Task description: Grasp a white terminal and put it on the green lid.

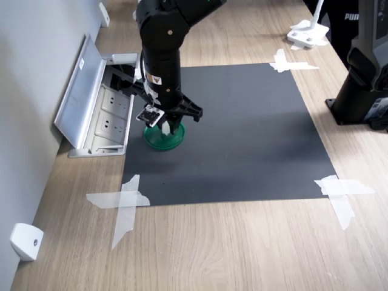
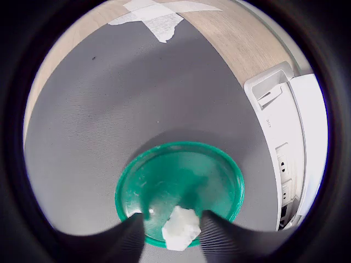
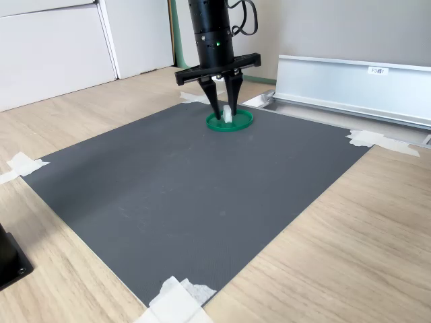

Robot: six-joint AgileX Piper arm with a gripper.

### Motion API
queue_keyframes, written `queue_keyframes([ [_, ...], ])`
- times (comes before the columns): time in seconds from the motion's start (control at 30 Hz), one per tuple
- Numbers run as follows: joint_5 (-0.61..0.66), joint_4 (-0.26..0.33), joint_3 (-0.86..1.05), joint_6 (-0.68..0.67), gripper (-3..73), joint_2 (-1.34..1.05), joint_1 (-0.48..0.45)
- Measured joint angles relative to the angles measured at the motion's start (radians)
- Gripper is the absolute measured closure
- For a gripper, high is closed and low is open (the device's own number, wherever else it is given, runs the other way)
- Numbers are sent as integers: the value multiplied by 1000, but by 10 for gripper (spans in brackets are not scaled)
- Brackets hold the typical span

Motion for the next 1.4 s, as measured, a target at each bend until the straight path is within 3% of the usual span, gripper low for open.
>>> queue_keyframes([
  [0.13,-1,5,0,12,53,-30,0],
  [0.33,-54,46,15,109,29,-253,-1],
  [0.43,-120,45,63,198,86,-401,-1],
  [0.5,-169,38,116,272,163,-507,-1],
  [0.7,-267,6,336,487,560,-838,-1],
  [0.77,-306,1,421,548,651,-968,-1],
  [0.87,-371,-6,539,606,691,-1152,-1],
  [1.07,-489,-9,777,677,700,-1485,-8],
  [1.3,-549,60,1001,691,700,-1757,-162],
  [1.4,-559,82,1071,692,700,-1819,-183],
])
